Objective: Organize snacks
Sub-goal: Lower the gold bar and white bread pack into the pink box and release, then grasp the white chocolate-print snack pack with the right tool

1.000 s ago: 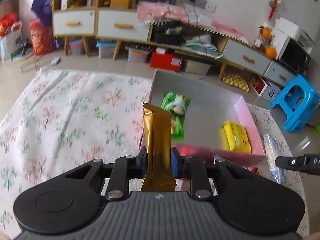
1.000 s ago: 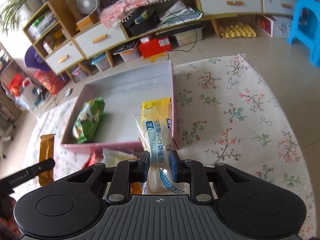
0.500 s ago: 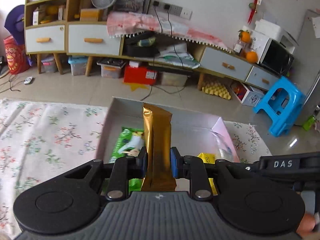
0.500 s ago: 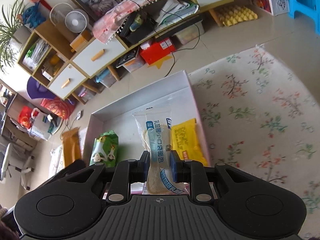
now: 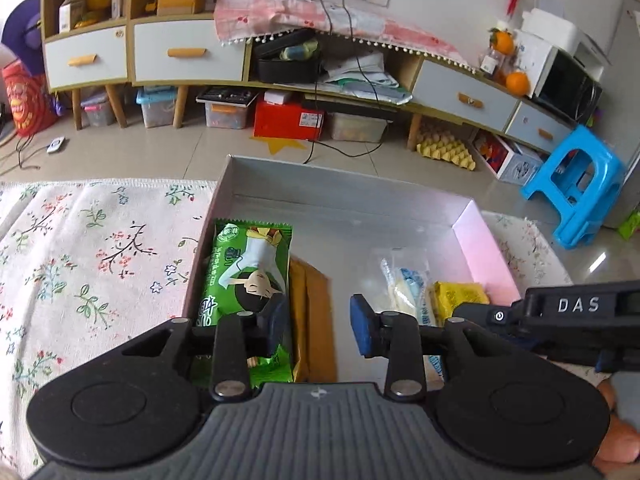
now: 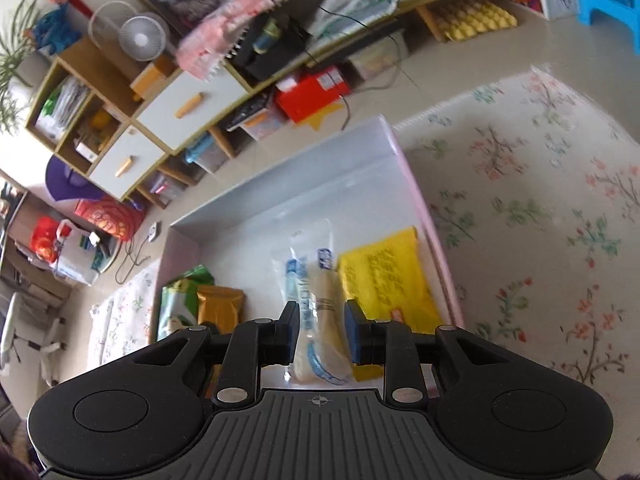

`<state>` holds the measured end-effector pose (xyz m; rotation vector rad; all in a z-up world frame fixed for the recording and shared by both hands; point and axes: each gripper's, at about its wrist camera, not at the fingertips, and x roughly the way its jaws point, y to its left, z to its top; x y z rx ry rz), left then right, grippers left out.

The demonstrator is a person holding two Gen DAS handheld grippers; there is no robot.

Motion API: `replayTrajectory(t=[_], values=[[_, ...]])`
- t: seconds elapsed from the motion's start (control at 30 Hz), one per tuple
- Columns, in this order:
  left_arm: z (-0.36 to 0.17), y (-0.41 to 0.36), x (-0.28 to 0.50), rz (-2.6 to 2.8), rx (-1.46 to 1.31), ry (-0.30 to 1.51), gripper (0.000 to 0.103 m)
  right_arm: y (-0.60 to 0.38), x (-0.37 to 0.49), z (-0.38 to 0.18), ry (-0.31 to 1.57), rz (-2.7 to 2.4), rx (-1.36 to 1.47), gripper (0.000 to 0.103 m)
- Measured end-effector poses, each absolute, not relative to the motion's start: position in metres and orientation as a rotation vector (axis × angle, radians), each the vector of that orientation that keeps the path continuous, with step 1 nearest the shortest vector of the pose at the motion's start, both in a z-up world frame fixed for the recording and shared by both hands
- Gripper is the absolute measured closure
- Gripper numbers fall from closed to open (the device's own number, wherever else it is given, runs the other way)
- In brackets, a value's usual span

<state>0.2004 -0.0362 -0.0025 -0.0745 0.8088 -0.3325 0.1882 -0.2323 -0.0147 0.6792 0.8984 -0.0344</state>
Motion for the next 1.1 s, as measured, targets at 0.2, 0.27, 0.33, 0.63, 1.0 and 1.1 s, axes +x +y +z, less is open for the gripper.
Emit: replayTrajectory(t=[0.2, 0.27, 0.33, 0.63, 1.0, 1.1], values=[[0.022, -0.022, 0.188, -0.304, -0.118, 0.765, 0.043, -0.239, 0.172, 0.018, 0.851, -0.008, 0.662, 0.074], [0.026, -0.015, 0.185, -0.277, -0.147, 0.778, 0.036, -0.233, 0.168, 0.027, 0.860, 0.006, 0.594, 0.064], [0.029, -0.011, 0.178, -0.233, -0.147, 0.796, 0.023, -0.226, 0.163, 0.031, 0.883, -0.004, 0.527, 0.058], [0.044, 0.010, 0.127, -0.123, -0.060, 0.764, 0.000, -0.228, 0.100, 0.066, 0.828, 0.061, 0.393, 0.021], [0.024, 0.014, 0.072, -0.187, -0.067, 0.913, 0.000, -0.220, 0.034, 0.034, 1.012, 0.077, 0.322, 0.020], [0.009, 0.017, 0.084, -0.234, -0.137, 1.027, 0.002, -0.219, 0.046, 0.009, 1.112, 0.038, 0.310, 0.021]])
